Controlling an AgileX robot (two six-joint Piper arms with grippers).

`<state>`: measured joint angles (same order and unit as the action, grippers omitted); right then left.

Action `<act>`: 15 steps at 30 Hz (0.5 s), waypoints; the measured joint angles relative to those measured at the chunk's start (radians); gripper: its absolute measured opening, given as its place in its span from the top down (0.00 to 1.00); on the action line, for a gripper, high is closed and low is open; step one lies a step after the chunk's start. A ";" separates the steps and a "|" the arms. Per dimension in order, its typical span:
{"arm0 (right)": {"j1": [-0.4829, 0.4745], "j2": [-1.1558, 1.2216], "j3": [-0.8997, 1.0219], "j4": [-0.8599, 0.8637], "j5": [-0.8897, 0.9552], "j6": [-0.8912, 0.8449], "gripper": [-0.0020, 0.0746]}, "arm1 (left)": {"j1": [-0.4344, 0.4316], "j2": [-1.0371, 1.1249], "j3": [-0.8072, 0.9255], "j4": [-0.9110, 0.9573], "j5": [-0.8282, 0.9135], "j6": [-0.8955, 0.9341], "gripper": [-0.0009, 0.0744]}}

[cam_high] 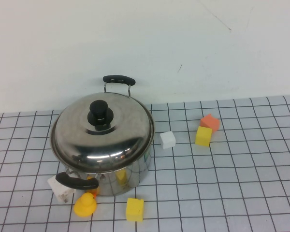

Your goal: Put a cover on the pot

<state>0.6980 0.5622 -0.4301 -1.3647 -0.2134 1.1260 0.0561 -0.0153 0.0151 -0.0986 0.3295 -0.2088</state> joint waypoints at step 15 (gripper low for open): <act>-0.054 -0.143 0.068 1.131 0.620 -1.260 0.89 | 0.000 0.000 0.000 0.000 0.000 0.000 0.99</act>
<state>0.6440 0.4192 -0.3618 -0.2337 0.4064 -0.1335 0.0561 -0.0153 0.0151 -0.0986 0.3295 -0.2088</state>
